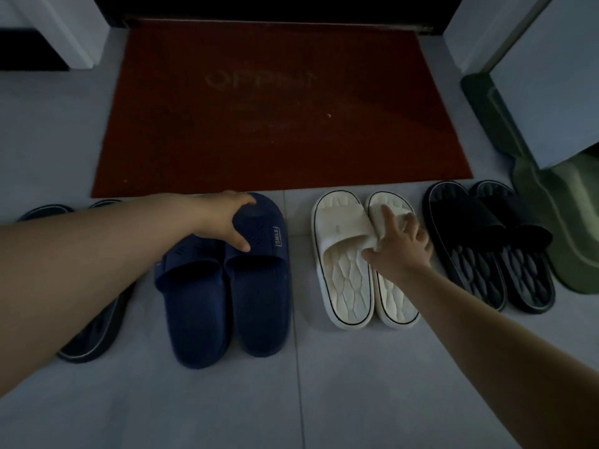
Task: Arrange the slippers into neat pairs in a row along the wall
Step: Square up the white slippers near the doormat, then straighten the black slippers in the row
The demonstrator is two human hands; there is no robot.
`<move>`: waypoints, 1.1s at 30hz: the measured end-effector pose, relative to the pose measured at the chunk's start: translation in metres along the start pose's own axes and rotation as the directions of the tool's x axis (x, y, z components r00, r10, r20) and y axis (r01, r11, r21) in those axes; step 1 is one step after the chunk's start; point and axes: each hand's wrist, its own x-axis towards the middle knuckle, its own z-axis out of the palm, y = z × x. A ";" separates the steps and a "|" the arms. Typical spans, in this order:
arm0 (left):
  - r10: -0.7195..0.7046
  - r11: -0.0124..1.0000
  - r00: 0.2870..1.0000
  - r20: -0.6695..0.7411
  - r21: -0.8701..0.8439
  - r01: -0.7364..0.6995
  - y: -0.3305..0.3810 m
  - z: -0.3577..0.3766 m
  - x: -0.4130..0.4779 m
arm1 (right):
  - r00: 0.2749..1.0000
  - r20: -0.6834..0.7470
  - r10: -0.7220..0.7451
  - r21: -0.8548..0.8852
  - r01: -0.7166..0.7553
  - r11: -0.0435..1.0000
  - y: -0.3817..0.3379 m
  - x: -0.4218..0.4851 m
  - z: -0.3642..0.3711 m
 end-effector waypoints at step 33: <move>-0.198 0.953 0.968 -0.157 -0.262 0.153 -0.323 0.066 -0.140 | 0.861 0.227 -0.456 0.048 0.457 0.888 -0.381 -0.113 0.097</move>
